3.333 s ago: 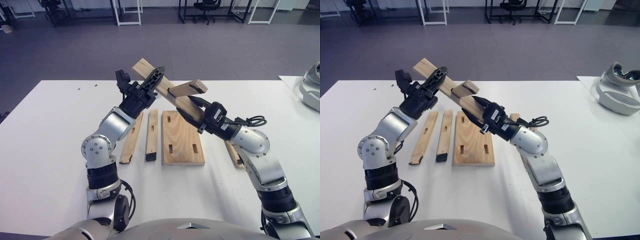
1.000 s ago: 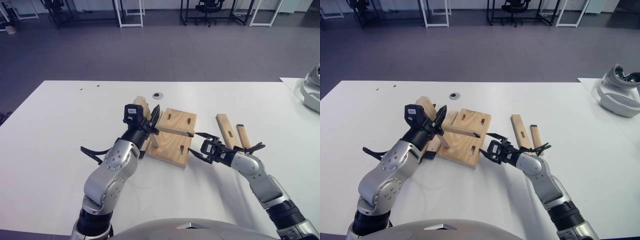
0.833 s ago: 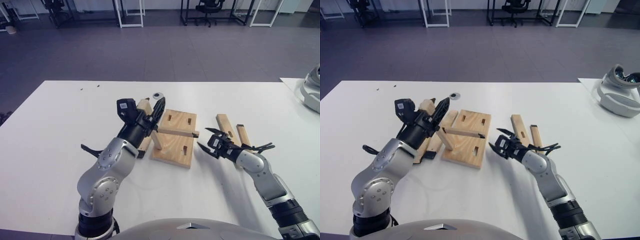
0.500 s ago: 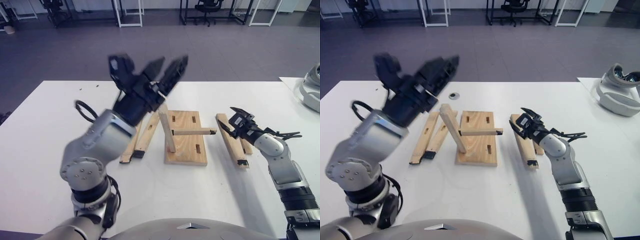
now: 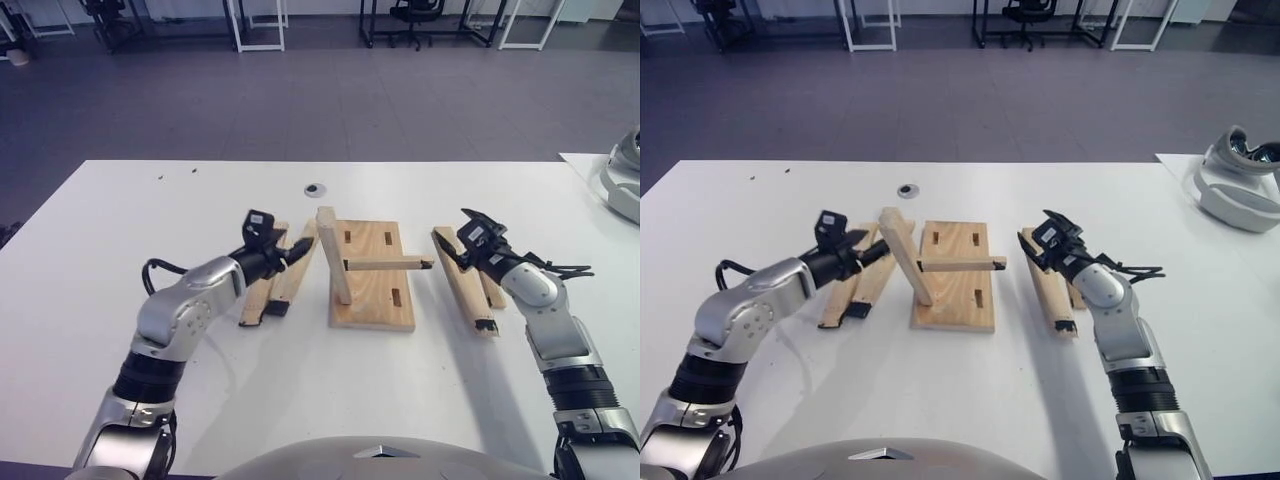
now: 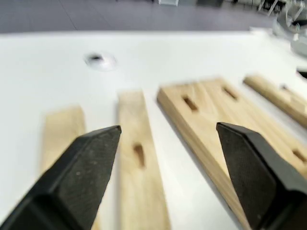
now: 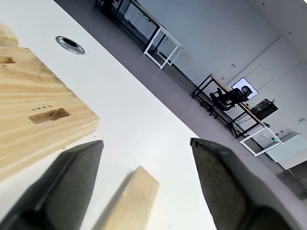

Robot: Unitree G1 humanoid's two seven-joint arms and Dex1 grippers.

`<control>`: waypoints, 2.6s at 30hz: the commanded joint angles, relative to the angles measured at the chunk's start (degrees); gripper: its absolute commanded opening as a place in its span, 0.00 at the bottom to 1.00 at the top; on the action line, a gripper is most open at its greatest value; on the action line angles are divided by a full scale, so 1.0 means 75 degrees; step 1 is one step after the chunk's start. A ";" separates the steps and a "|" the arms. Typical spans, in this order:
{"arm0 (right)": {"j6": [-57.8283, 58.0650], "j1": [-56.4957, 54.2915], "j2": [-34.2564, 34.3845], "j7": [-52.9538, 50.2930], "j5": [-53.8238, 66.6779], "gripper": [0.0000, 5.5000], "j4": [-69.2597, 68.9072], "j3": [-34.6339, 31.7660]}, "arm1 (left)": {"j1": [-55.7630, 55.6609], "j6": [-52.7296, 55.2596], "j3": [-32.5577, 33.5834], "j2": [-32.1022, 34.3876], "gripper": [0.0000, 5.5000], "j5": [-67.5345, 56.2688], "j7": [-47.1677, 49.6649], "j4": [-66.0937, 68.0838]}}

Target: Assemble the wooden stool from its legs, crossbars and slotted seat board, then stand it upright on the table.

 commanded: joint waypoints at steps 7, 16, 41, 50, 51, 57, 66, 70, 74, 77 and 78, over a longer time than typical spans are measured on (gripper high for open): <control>-0.0110 -0.0012 0.0211 -0.0148 -0.0048 0.62 0.0151 0.0230 | 0.0260 0.0406 -0.0464 0.0179 0.67 0.1694 -0.0192 0.0011; -0.0034 0.0086 0.0299 -0.0227 -0.0065 0.62 0.0092 0.0259 | 0.0678 0.0691 -0.0574 0.0164 0.67 0.2104 -0.0572 -0.0128; 0.5429 -0.3456 0.1340 0.0508 0.8125 0.62 -0.1271 -0.2489 | -0.1237 0.0164 0.1280 -0.0505 0.38 0.0927 -0.1675 -0.2715; 0.6687 -0.4400 0.2048 -0.1332 1.0523 0.55 -0.0762 -0.3059 | -0.1330 -0.0749 0.0383 -0.0295 0.38 0.1571 -0.2217 -0.2749; 0.6744 -0.4395 0.2045 -0.1497 1.0647 0.52 -0.0760 -0.3072 | -0.1351 -0.0844 0.0339 -0.0231 0.38 0.1672 -0.2268 -0.2728; 0.7146 -0.4480 0.1879 -0.2044 1.1220 0.31 -0.0736 -0.3032 | -0.1513 -0.1445 0.0232 -0.0040 0.38 0.2268 -0.2434 -0.2512; 0.6202 -0.2804 0.1363 -0.2477 1.0596 0.18 -0.1514 -0.3926 | -0.0681 -0.1750 0.1130 -0.0288 0.61 0.2239 -0.2095 -0.2244; 0.6303 -0.0290 0.0933 -0.2652 1.0791 0.18 -0.2839 -0.4961 | 0.0884 -0.1629 0.2605 -0.0833 0.74 0.1699 -0.1288 -0.2646; 0.6067 0.1129 0.1605 -0.3129 1.0903 0.18 -0.3610 -0.4811 | 0.2182 -0.1691 0.2897 -0.1224 0.78 0.1902 -0.0553 -0.3123; 0.5722 0.1706 0.1890 -0.3271 1.0367 0.18 -0.3993 -0.4402 | 0.2374 -0.1811 0.3198 -0.1247 0.78 0.1824 -0.0365 -0.3219; 0.5635 0.1859 0.1858 -0.3240 1.0165 0.18 -0.4091 -0.4303 | 0.2391 -0.1824 0.3280 -0.1207 0.78 0.1840 -0.0349 -0.3219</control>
